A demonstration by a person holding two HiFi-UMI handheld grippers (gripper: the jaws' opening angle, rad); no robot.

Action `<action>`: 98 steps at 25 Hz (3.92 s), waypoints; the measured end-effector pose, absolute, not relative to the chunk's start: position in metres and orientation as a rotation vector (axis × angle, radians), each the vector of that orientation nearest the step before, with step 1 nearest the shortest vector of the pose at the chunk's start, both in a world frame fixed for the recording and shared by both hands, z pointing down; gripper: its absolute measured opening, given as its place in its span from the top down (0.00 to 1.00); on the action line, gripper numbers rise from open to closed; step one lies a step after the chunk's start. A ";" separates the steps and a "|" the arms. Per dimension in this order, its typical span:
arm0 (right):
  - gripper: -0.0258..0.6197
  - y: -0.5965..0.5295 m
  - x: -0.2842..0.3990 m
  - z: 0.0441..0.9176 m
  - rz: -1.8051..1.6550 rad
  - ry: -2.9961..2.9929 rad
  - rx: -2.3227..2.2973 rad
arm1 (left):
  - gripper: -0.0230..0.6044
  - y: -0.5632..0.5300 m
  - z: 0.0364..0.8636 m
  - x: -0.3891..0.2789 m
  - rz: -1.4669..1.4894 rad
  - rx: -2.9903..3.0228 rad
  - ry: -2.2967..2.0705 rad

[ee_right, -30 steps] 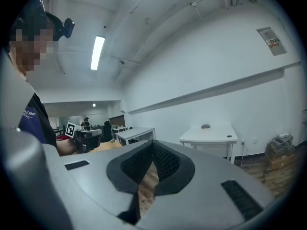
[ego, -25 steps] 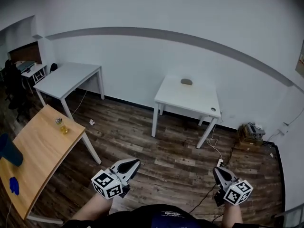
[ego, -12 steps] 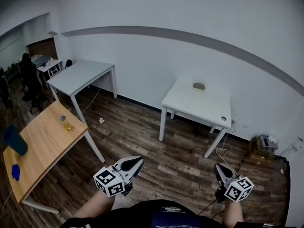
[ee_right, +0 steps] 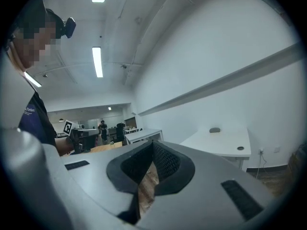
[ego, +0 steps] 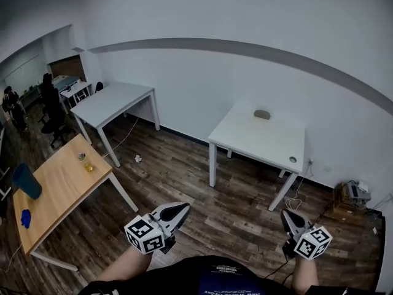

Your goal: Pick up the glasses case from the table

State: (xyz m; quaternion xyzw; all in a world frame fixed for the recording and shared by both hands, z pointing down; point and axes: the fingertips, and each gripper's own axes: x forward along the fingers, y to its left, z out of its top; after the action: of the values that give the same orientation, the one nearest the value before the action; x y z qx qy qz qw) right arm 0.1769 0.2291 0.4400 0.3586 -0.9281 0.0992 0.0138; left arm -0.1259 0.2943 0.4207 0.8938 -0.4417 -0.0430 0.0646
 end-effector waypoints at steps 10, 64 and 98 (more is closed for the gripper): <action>0.96 0.169 0.157 0.455 0.318 -2.816 1.207 | 0.96 0.212 0.440 -0.147 -0.151 2.725 -1.217; 0.96 -0.269 0.234 0.453 0.284 -2.809 1.219 | 0.96 -0.232 0.438 -0.067 -0.158 2.718 -1.147; 0.96 -0.587 0.178 0.443 0.353 -2.756 1.330 | 0.96 -0.583 0.435 -0.095 -0.151 2.799 -0.922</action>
State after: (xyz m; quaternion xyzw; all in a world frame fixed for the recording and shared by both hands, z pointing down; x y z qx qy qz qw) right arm 0.1784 -0.5873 0.4432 0.4315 -0.8943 0.1146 0.0306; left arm -0.0950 -0.5831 0.4353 0.9443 -0.3109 -0.0510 0.0952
